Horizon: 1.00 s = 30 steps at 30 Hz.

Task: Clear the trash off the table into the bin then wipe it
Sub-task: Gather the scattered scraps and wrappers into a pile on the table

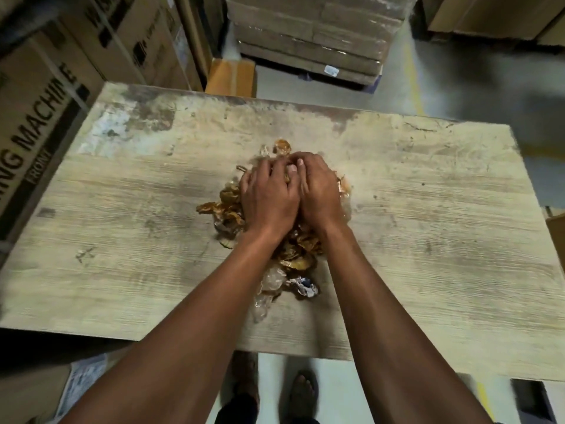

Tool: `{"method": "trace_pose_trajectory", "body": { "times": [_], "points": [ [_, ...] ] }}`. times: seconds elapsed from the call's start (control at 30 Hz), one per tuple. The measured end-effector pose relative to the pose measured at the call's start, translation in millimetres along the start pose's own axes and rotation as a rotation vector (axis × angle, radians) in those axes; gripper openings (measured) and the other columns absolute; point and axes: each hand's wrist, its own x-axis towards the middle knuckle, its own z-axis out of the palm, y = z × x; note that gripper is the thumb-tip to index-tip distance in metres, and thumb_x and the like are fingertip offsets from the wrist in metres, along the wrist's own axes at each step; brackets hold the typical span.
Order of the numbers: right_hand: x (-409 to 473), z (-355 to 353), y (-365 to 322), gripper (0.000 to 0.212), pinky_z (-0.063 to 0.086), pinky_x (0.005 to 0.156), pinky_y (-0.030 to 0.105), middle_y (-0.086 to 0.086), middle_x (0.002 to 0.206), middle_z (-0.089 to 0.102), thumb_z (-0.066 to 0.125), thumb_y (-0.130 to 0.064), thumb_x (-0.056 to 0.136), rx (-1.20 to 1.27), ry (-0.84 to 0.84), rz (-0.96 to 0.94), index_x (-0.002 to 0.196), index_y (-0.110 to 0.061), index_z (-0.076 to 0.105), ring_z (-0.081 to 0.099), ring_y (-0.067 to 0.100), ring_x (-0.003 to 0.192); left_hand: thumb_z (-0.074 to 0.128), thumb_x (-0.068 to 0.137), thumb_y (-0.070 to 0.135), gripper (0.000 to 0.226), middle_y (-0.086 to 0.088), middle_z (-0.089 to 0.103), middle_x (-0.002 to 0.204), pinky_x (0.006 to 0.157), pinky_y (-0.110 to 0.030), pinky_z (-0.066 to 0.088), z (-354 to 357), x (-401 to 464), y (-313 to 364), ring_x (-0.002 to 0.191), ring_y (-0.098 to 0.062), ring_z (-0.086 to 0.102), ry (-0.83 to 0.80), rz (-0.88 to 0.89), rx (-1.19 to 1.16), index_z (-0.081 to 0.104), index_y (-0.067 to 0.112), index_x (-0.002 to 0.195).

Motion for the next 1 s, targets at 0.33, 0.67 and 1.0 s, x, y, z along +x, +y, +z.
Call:
{"method": "trace_pose_trajectory", "body": {
  "times": [0.33, 0.67, 1.0],
  "points": [
    [-5, 19, 36, 0.04, 0.06, 0.086, 0.04, 0.008, 0.134, 0.061, 0.048, -0.027, 0.109, -0.218, -0.113, -0.04, 0.139, -0.008, 0.065, 0.066, 0.023, 0.111, 0.032, 0.116, 0.04, 0.043, -0.007, 0.056, 0.15, 0.114, -0.047, 0.039, 36, -7, -21, 0.132, -0.026, 0.056, -0.049, 0.059, 0.231, 0.054, 0.019, 0.147],
    [7, -14, 7, 0.041, 0.054, 0.106, 0.049, -0.004, 0.128, 0.071, 0.038, -0.033, 0.104, 0.214, -0.198, 0.311, 0.135, -0.026, 0.064, 0.068, 0.017, 0.117, 0.013, 0.108, 0.061, 0.069, -0.01, 0.043, 0.164, 0.126, -0.059, 0.027, 8, 3, -7, 0.148, -0.028, 0.044, -0.219, -0.018, 0.128, 0.048, 0.021, 0.151],
    [5, -52, -9, 0.041, 0.055, 0.108, 0.027, -0.005, 0.133, 0.072, 0.067, 0.001, 0.099, 0.259, -0.108, 0.189, 0.136, -0.017, 0.064, 0.067, 0.003, 0.125, 0.067, 0.104, 0.036, 0.025, 0.007, 0.071, 0.128, 0.096, -0.044, 0.055, -22, 2, 7, 0.112, -0.021, 0.066, -0.013, -0.057, -0.201, 0.069, 0.032, 0.129]
  ]
}}
